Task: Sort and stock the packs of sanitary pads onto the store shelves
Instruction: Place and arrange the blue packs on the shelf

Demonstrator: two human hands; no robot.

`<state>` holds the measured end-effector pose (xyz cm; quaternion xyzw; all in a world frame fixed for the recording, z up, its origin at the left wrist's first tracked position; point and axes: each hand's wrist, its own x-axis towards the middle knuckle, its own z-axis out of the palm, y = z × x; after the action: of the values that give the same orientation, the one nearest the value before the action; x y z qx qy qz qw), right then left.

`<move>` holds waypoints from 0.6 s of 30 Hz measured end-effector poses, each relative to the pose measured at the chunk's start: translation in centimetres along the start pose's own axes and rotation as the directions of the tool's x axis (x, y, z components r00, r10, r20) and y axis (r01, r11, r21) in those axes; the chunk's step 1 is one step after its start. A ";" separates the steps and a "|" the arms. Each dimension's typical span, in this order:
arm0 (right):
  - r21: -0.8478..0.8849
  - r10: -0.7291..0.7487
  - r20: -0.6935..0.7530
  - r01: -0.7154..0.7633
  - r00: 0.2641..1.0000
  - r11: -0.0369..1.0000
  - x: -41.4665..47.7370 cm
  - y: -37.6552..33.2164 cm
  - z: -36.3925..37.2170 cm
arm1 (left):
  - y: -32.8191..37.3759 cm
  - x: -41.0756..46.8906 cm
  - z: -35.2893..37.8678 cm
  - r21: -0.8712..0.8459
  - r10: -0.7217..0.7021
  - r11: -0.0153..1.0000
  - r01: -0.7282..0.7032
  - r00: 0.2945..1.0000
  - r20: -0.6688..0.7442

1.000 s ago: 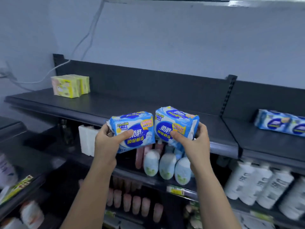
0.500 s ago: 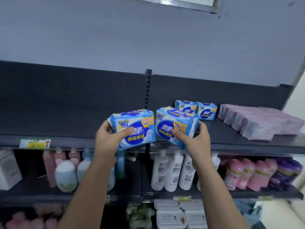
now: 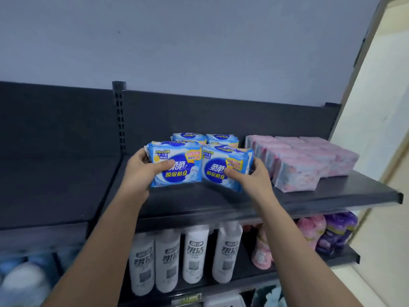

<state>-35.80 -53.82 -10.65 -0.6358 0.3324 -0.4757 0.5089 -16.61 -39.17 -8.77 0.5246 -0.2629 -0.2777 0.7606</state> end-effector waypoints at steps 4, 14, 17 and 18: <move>0.018 0.091 0.074 -0.092 0.993 0.996 4.3 2.5 -1.9 | -2.1 4.3 2.7 0.028 -0.077 0.997 0.077 0.997 0.008; -0.099 0.170 0.290 -0.147 0.942 0.984 11.5 5.1 -3.9 | -5.0 10.0 3.9 0.191 -0.149 0.971 0.144 0.989 0.012; -0.144 0.141 0.291 -0.102 0.946 0.984 12.7 5.6 -3.6 | -5.0 10.1 4.6 0.252 -0.128 0.960 0.126 0.992 -0.007; -0.155 0.130 0.287 -0.088 0.949 0.984 12.9 5.7 -3.4 | -5.0 10.1 4.9 0.265 -0.121 0.957 0.121 0.993 -0.019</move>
<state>-34.49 -68.13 -12.59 -0.7145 0.3197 -0.3216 0.5328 -13.59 -50.90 -10.90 0.6370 -0.2643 -0.2854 0.6655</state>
